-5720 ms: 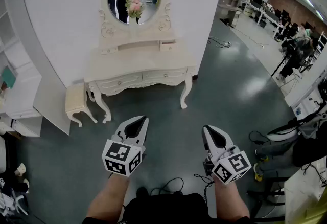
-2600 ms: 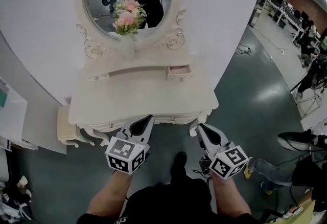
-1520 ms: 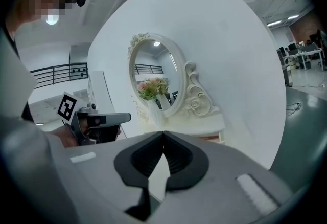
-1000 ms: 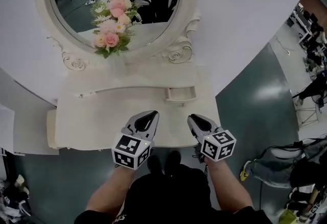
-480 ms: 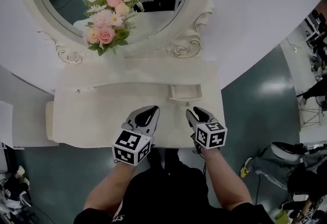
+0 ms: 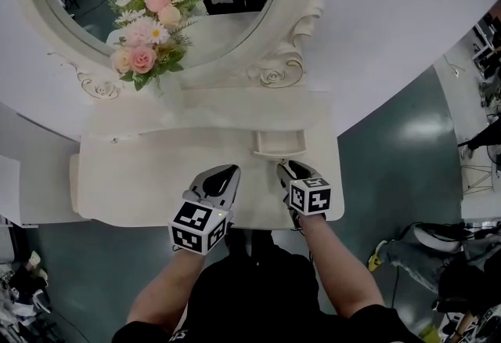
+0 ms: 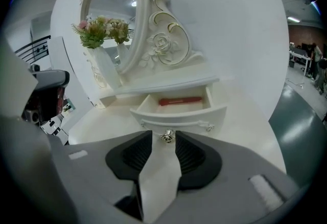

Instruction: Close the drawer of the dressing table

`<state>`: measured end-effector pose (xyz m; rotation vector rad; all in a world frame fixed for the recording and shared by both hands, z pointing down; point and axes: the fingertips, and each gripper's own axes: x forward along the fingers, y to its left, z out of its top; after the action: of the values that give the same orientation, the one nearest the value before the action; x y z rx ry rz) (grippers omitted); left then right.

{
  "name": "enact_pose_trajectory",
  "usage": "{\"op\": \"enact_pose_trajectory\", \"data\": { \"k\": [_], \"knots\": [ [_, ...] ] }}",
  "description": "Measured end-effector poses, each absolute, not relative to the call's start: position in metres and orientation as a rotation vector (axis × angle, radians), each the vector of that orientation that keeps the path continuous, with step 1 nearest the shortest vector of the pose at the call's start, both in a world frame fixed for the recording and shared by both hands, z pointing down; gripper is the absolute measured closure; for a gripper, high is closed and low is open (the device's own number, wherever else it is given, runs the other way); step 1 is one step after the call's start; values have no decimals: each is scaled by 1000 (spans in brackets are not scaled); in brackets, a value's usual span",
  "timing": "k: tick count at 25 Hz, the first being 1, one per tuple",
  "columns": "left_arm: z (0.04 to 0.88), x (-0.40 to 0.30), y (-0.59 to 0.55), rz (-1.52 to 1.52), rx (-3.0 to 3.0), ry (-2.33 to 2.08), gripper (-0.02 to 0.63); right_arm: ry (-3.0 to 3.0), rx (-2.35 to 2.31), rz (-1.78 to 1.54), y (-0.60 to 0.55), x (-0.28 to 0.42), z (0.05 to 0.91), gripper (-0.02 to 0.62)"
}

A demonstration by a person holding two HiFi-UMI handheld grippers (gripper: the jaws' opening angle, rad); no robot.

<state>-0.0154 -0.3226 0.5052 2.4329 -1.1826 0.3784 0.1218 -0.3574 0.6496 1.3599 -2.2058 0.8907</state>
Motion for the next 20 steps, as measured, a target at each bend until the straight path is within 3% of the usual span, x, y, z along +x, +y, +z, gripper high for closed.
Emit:
{"op": "enact_pose_trajectory", "data": {
  "k": [20],
  "knots": [
    [510, -15, -325, 386, 2393, -1214, 600, -2199, 1293, 773, -371, 112, 657, 497]
  ]
}}
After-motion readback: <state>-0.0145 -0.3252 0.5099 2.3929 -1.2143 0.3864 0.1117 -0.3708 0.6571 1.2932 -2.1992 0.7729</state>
